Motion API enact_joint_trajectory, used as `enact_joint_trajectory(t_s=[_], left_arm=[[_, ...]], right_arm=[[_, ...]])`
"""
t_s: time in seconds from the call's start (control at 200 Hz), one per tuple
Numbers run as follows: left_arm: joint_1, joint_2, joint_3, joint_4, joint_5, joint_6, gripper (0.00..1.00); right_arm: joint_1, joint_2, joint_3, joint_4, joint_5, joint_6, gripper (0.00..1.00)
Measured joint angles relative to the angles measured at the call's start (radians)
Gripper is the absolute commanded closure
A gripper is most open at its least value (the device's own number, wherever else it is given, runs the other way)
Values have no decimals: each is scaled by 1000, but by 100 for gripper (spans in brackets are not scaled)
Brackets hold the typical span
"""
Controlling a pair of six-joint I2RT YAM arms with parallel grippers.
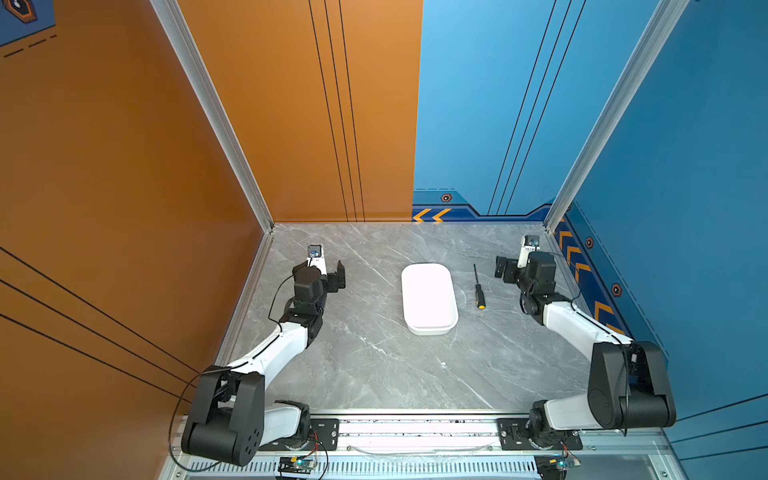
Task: Put the screwdriver in the bin
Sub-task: 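Move the right gripper over the black-and-yellow screwdriver handle, then lower the right gripper and close it on the screwdriver handle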
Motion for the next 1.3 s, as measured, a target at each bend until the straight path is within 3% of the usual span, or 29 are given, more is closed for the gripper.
enact_joint_trajectory(t_s=[0.13,0.32,0.546,0.781,1.031,1.302], left_arm=[[-13,9,30,-58,41,-129,2],[-78,91,30,-167,112,-230,2],[-103,113,30,-197,171,-289,2],[-109,197,31,-206,238,-347,2],[-121,230,69,-253,268,-357,2],[-123,232,104,-284,267,-356,2]], right_arm=[[48,76,193,-230,-71,42,3],[117,170,210,-445,-161,134,6],[151,181,104,-460,-172,217,8],[179,264,99,-461,-148,245,9],[179,321,156,-507,-117,243,10],[179,410,252,-563,-102,228,20]])
